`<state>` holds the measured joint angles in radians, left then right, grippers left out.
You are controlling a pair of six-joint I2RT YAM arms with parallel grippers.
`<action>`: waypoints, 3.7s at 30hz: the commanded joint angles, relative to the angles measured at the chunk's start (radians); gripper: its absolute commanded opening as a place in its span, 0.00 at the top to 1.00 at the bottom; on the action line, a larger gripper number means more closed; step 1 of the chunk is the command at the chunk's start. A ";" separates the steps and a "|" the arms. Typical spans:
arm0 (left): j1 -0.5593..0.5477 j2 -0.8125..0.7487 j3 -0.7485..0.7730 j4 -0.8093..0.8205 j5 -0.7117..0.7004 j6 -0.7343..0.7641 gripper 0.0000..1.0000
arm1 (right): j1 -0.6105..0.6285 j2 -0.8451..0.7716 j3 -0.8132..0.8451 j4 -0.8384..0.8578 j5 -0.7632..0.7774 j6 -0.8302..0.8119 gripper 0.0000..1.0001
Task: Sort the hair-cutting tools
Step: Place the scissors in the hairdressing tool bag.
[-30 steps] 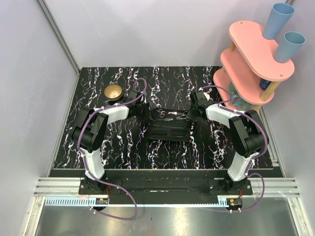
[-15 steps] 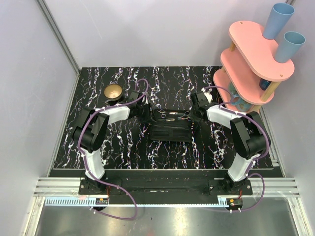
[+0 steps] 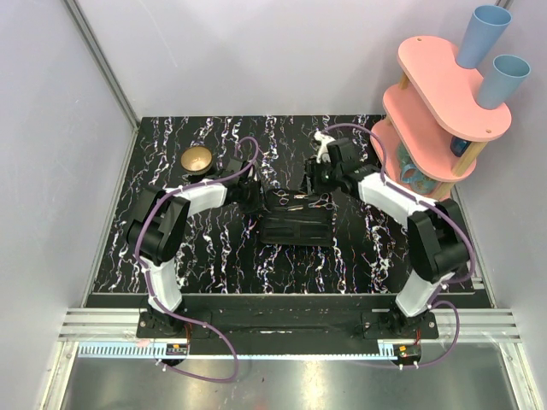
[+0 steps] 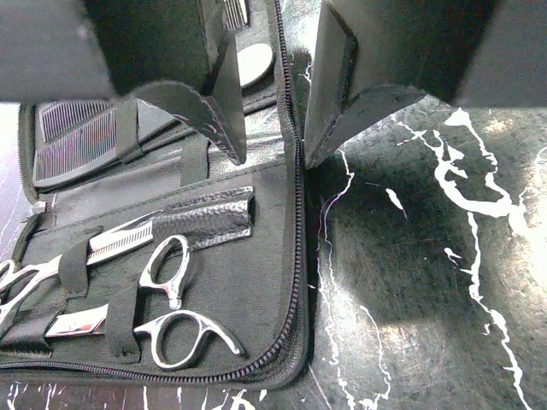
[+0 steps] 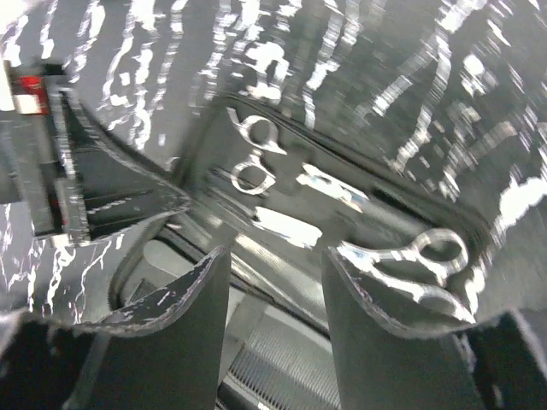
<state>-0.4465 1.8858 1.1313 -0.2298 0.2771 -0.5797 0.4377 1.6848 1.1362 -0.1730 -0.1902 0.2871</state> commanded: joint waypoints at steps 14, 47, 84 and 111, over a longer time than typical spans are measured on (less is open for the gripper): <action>-0.004 -0.001 0.021 -0.128 -0.072 0.026 0.64 | 0.088 0.294 0.327 -0.352 -0.244 -0.581 0.47; 0.008 0.010 0.016 -0.118 -0.041 0.023 0.64 | 0.191 0.222 0.178 -0.040 0.038 -0.681 0.60; 0.009 0.021 0.019 -0.100 -0.001 0.021 0.64 | 0.191 0.317 0.214 -0.232 0.014 -0.798 0.86; 0.009 0.024 0.033 -0.101 0.010 0.012 0.64 | 0.191 0.308 0.257 -0.105 0.160 -0.608 0.96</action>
<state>-0.4412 1.8870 1.1500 -0.2951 0.2836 -0.5758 0.6292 1.9984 1.3743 -0.3607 -0.1696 -0.4583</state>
